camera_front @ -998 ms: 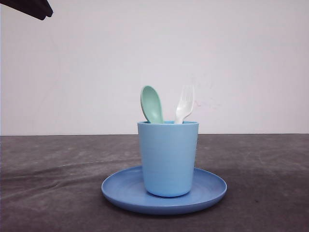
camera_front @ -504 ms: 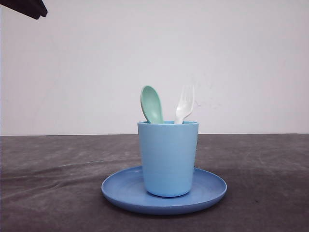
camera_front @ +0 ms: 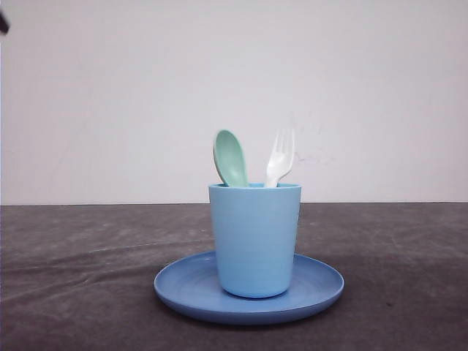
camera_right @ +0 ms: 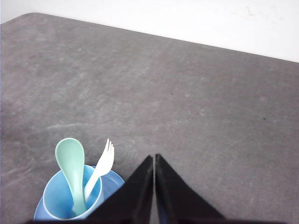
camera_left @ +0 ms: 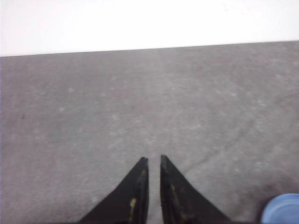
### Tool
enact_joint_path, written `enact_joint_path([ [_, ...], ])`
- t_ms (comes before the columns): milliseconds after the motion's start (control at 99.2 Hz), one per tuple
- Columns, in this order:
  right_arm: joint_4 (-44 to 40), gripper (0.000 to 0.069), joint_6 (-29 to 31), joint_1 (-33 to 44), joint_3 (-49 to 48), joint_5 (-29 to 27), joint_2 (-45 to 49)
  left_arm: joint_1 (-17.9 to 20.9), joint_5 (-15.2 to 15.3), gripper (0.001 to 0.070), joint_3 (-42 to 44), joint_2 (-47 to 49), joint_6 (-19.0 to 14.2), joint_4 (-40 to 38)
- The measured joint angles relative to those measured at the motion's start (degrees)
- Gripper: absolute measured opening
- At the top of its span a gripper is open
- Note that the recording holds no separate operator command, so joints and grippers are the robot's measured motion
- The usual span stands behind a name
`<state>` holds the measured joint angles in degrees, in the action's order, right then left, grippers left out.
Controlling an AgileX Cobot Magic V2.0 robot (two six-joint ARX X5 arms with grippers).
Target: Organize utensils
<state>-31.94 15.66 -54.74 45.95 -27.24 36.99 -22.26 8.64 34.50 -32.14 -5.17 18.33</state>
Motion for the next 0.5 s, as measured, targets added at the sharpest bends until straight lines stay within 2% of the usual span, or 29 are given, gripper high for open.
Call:
enact_joint_path([
  [111, 0.0, 0.0005, 0.0, 0.0, 0.0, 0.0, 0.0, 4.94, -2.89, 0.0019, -7.76, 5.84, 0.85, -5.27],
  [333, 0.0, 0.0005, -0.02, 0.0, 0.0, 0.0, 0.0, 12.04, -3.06, 0.0019, -21.66, 17.18, 1.16, -8.52],
  [504, 0.0, 0.0005, 0.0, 0.0, 0.0, 0.0, 0.0, 16.04, -3.08, 0.0019, -27.32, 23.71, 1.18, -7.82],
])
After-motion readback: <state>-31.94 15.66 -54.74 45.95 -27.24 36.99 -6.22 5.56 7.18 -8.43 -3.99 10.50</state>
